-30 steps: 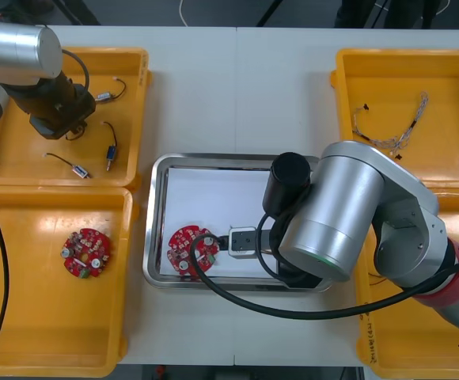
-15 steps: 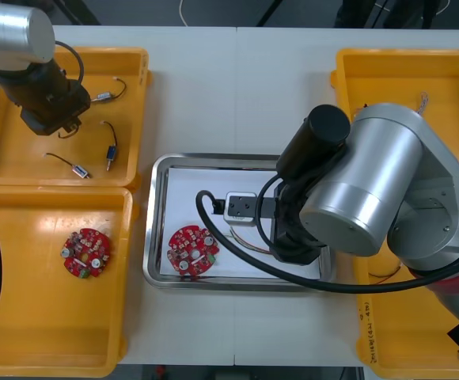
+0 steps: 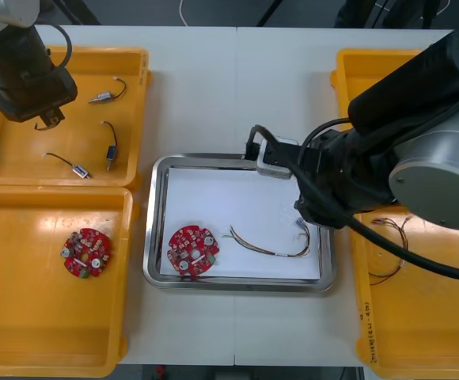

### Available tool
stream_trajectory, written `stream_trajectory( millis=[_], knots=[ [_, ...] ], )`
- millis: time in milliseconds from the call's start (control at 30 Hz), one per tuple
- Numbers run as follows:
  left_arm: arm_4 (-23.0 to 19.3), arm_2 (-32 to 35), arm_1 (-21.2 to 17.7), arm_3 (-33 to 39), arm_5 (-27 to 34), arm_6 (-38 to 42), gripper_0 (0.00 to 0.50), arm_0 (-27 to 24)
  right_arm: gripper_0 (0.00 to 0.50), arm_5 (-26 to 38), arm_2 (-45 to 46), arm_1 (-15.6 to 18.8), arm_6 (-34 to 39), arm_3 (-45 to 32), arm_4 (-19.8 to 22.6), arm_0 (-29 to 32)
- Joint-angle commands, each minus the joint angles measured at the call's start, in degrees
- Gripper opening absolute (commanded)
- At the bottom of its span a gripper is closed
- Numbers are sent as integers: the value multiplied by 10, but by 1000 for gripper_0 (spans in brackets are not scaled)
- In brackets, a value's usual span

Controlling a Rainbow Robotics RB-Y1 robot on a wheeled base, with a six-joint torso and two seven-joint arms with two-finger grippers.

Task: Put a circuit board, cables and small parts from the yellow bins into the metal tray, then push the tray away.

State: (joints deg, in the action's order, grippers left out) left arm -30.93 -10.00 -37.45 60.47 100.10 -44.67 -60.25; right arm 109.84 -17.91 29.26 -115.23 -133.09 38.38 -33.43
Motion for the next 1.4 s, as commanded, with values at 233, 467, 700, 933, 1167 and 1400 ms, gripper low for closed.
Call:
stream_trajectory(
  millis=[233,467,700,933,1167,1400],
  knots=[
    [-51,15,-23,192,99,-46,0,32,500,2,147,59,4,8,86,5],
    [-77,9,-2,310,99,-38,0,72,500,2,218,71,8,53,96,5],
    [-79,-31,39,370,99,-33,0,91,500,2,272,71,13,97,71,5],
    [-82,-83,82,388,99,-23,1,92,500,2,319,71,19,145,38,4],
    [-77,-133,116,390,78,-7,1,100,500,2,345,69,36,202,-1,-17],
    [-64,-191,118,390,26,4,0,124,500,2,350,69,87,276,-22,-67]
  ],
)
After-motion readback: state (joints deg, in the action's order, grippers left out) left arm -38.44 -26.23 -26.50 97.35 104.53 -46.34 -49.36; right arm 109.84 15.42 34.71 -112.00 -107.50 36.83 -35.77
